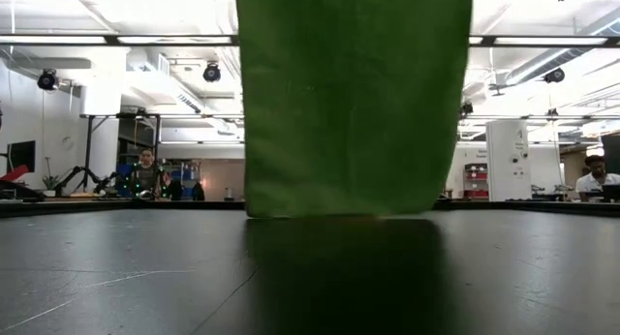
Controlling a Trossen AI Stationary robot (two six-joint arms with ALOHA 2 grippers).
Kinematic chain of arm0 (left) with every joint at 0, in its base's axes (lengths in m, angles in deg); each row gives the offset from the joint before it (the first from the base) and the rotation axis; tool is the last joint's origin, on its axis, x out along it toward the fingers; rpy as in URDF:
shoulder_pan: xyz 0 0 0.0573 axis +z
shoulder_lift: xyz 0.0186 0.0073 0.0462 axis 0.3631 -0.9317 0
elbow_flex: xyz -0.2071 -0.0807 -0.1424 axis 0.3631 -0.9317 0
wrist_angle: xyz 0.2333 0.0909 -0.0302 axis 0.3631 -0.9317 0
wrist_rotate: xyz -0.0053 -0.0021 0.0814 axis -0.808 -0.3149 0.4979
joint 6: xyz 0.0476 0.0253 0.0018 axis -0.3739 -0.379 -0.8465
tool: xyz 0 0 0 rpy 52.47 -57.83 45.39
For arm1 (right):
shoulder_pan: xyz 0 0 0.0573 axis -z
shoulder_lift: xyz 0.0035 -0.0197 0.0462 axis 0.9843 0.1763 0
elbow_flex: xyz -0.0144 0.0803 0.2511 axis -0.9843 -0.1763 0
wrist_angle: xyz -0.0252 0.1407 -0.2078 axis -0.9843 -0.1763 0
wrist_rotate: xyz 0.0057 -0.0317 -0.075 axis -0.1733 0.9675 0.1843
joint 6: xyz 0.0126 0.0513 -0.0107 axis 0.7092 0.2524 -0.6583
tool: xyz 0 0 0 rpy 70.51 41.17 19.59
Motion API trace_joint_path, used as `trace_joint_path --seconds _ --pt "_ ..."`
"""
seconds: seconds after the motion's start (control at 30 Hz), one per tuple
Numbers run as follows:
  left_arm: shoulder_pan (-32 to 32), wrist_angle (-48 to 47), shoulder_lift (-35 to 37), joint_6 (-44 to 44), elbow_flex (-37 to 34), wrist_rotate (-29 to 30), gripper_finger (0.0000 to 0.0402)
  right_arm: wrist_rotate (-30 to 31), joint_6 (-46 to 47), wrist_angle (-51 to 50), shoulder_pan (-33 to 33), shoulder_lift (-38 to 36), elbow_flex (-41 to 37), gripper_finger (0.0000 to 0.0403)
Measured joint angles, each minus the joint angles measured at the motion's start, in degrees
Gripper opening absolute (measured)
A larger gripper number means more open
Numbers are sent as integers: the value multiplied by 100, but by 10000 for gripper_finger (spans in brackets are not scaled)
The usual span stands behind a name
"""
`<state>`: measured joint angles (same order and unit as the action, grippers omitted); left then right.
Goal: Fold microfiber towels
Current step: Fold the green microfiber cloth
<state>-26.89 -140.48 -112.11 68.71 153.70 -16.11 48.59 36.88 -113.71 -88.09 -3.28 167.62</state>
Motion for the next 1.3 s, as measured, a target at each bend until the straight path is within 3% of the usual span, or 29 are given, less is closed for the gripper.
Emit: trace_joint_path --seconds 0.27,0.6,0.9,1.07,1.3 --pt "-1306 446 -732 857 -213 0 0 -389 1064 340 -1326 2 -1085 8" --pt "-2038 1103 -1963 2155 -427 -183 0 -431 2253 2428 -2732 5 -2828 8" --pt "-1987 1779 -2915 2017 -460 -1546 0 -846 3109 4189 -2821 7 -4357 8" --pt "-1829 2544 -2778 1917 -1099 -1677 0 -1166 3404 5308 -2739 28 -5129 8" --pt "-1485 3420 -2707 2269 -2313 -1669 0 -1159 3957 5382 -2154 44 -5732 8"
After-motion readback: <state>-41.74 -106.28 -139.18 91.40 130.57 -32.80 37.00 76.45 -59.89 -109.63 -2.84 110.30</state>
